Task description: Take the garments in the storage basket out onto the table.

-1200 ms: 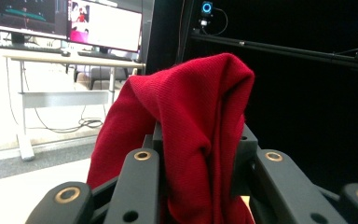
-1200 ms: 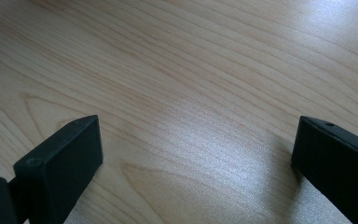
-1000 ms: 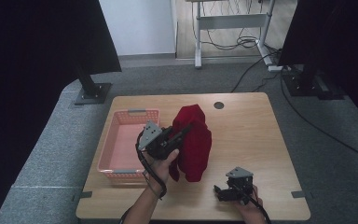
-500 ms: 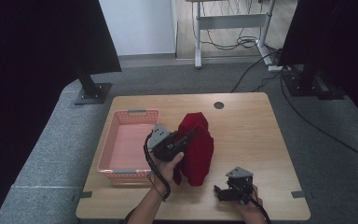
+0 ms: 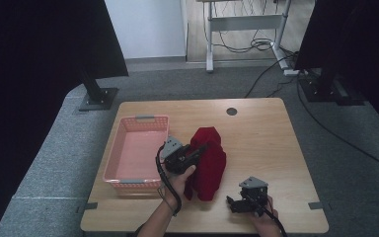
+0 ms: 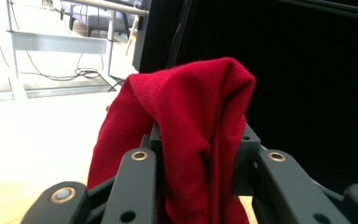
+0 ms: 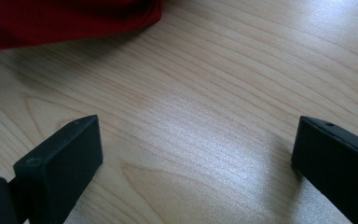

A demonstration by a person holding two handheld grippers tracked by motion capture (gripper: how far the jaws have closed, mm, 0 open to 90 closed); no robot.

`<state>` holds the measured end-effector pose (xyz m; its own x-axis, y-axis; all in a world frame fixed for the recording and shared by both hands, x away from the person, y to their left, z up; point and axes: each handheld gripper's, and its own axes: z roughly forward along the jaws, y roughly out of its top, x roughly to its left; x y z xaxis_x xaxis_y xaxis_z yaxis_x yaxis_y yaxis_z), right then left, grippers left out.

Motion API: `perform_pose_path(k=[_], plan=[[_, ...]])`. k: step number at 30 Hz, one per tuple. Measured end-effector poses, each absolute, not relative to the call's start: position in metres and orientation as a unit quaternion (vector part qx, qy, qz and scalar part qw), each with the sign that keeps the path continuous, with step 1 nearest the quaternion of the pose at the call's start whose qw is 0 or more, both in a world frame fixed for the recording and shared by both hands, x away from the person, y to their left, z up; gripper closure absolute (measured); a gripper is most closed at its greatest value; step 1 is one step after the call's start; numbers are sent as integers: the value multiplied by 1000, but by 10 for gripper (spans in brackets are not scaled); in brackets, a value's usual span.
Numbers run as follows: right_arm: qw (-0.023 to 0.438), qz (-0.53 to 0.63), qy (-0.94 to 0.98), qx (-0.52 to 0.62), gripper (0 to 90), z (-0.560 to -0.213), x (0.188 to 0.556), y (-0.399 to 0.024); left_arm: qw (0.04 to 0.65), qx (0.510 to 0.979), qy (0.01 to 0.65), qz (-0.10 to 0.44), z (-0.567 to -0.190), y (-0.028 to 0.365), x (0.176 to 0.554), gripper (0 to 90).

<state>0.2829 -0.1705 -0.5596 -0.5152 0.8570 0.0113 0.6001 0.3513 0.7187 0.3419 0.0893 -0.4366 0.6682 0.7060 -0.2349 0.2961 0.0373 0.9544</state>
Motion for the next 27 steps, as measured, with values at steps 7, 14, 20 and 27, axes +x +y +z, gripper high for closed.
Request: perform_pose_path(k=[7, 14, 20, 27], plan=[[188, 342, 800, 455, 15, -560, 283, -170, 610, 682, 377, 143, -458, 88, 336, 673], [188, 342, 800, 455, 15, -560, 283, -170, 606, 687, 376, 140, -460, 87, 335, 662], [188, 342, 800, 455, 15, -560, 283, -170, 604, 689, 377, 134, -462, 88, 337, 658], [188, 342, 800, 455, 15, -560, 283, -170, 596, 698, 380, 118, -471, 86, 336, 632]])
